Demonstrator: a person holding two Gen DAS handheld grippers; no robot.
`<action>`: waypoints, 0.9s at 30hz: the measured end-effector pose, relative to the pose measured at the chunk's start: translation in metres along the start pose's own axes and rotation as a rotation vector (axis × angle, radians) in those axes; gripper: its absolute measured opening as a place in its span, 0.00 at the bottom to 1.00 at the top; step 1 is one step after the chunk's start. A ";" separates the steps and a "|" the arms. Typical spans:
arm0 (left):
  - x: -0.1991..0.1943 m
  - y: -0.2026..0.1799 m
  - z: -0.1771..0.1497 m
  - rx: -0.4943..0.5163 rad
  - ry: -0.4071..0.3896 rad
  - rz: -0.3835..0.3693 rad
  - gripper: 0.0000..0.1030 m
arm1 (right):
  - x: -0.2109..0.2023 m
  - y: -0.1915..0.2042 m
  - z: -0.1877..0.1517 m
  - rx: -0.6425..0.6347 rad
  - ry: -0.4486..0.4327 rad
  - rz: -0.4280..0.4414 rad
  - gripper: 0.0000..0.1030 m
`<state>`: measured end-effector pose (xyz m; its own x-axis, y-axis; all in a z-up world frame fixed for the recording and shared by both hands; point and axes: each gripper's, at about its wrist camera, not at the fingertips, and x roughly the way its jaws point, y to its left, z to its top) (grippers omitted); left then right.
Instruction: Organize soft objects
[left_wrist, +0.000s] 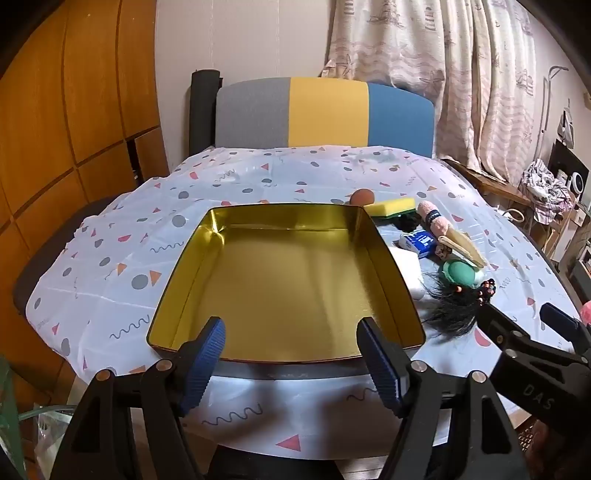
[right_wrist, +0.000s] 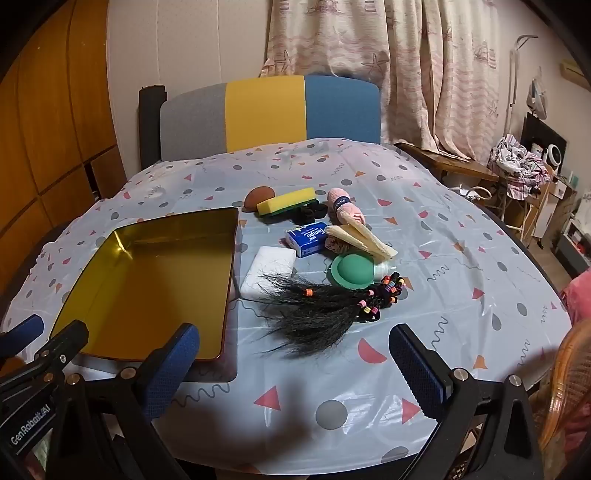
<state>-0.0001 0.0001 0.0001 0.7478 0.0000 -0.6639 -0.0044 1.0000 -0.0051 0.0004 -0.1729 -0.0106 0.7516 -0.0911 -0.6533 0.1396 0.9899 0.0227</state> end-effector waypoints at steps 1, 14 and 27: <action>0.000 0.000 0.000 -0.004 0.000 -0.002 0.73 | 0.000 0.000 0.000 0.000 0.009 -0.001 1.00; 0.005 -0.001 -0.004 0.009 0.024 -0.010 0.73 | 0.001 0.001 0.000 -0.005 0.015 -0.003 1.00; 0.005 -0.002 -0.004 0.007 0.029 -0.020 0.73 | 0.003 0.001 -0.003 -0.010 0.030 0.001 1.00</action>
<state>0.0007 -0.0021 -0.0066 0.7283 -0.0203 -0.6850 0.0149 0.9998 -0.0138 0.0014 -0.1723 -0.0147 0.7323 -0.0873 -0.6754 0.1326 0.9910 0.0156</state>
